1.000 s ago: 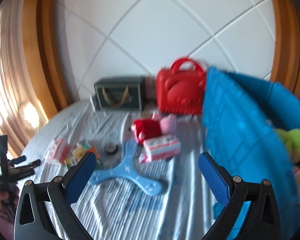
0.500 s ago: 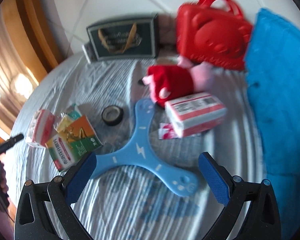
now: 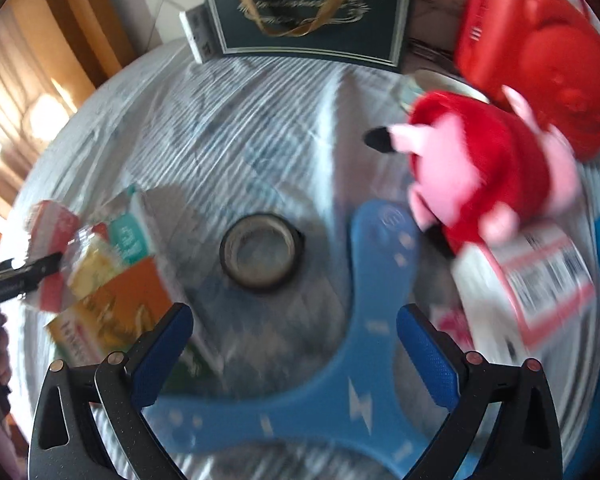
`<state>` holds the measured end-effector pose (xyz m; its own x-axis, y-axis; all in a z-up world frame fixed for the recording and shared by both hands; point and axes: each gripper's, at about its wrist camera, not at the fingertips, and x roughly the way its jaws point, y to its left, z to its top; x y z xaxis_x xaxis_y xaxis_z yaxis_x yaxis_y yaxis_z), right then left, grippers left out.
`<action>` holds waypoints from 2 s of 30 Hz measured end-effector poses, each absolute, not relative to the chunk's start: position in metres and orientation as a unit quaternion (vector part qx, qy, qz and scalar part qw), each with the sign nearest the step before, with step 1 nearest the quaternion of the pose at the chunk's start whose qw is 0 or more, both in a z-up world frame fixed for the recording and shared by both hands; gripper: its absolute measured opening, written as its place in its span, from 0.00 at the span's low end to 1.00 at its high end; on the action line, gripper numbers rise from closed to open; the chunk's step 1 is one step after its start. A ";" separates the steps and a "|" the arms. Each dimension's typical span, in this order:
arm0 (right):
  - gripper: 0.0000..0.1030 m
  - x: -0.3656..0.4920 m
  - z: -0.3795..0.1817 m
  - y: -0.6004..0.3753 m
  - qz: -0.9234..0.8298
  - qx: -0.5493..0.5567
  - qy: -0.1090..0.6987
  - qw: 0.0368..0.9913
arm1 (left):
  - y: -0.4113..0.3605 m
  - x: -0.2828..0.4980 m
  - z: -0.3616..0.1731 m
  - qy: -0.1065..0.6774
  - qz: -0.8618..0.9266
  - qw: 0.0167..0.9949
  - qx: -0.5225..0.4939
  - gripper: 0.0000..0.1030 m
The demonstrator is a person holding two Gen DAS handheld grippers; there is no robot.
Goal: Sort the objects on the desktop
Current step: 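Grasp the red-white tissue pack with the left tool while the right tool grasps the black tape roll, then carry the tissue pack and tape roll over the blue bin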
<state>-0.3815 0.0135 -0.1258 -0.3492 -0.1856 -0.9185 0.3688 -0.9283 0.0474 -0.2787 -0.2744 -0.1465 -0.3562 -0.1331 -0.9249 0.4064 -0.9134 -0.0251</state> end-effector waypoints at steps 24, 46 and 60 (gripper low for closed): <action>0.56 -0.318 -0.055 0.022 -0.854 0.472 0.089 0.199 | -0.206 -0.202 -0.047 0.087 -0.871 0.131 0.466 0.79; 0.56 -0.106 0.135 0.185 -0.957 0.270 0.087 0.059 | 0.007 -0.130 0.095 -0.016 -0.946 -0.076 0.315 0.79; 0.56 -0.060 0.191 0.368 -0.972 0.216 0.045 -0.075 | 0.203 -0.124 0.172 -0.054 -0.952 -0.189 0.236 0.79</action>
